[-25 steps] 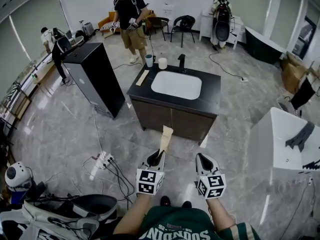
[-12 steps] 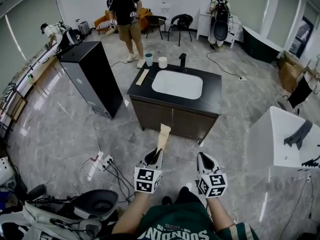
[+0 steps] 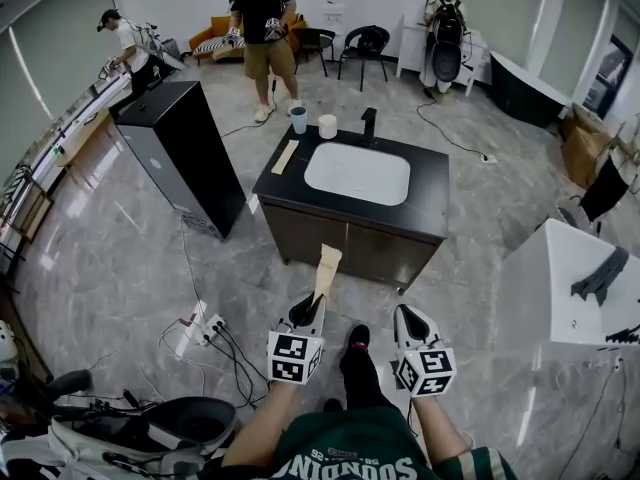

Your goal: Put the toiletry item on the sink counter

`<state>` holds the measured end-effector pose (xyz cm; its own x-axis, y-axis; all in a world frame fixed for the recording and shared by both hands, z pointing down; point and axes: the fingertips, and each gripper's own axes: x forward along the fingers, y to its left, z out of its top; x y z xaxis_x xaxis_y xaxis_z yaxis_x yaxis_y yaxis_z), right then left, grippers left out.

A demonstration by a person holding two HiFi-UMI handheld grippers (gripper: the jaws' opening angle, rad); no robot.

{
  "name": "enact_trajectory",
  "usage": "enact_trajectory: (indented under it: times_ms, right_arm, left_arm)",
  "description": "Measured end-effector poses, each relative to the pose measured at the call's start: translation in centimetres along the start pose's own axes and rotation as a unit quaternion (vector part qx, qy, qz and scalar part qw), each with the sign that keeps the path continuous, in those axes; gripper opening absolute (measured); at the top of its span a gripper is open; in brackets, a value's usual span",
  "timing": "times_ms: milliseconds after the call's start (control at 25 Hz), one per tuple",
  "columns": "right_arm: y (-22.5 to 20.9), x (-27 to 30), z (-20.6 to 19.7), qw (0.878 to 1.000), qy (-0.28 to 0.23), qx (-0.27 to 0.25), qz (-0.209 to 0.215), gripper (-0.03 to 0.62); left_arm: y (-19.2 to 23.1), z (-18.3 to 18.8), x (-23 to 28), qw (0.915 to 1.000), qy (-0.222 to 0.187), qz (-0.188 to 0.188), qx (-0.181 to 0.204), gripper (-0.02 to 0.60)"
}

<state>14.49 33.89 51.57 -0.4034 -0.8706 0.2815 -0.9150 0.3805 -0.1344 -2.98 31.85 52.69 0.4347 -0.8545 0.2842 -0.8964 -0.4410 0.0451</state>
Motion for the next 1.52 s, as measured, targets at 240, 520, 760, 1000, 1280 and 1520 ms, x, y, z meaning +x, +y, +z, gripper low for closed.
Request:
enact_trajectory:
  times_ms: [240,520,760,1000,1280,1520]
  right_arm:
    - [-2.3,6.6,1.8,1.0,-0.005,0.023,0.009,0.043]
    - [-4.9,15.6,6.0,0.999,-0.005,0.024,0.029,0.043]
    - [-8.1,23.2,8.8,0.999,0.01,0.02,0.046,0.043]
    - [-10.2,29.7,11.4,0.998,0.015,0.009,0.067,0.043]
    - [-12.9,35.4,12.5,0.996,0.024,0.009,0.084,0.043]
    - [-14.1,38.1,12.4,0.995,0.03,0.017,0.093,0.043]
  left_arm:
    - [3.0,0.8,5.8,0.9999,0.012,0.0,0.005,0.048]
    - [7.5,4.2,13.6,0.9997,0.019,0.009,0.007,0.048]
    - [11.2,6.6,20.1,0.9993,0.026,0.028,-0.005,0.048]
    - [14.7,8.7,25.5,0.9984,0.025,0.048,-0.015,0.048]
    - [17.7,9.4,30.6,0.9967,0.035,0.069,-0.024,0.048]
    - [19.1,8.9,33.0,0.9953,0.049,0.08,-0.026,0.048]
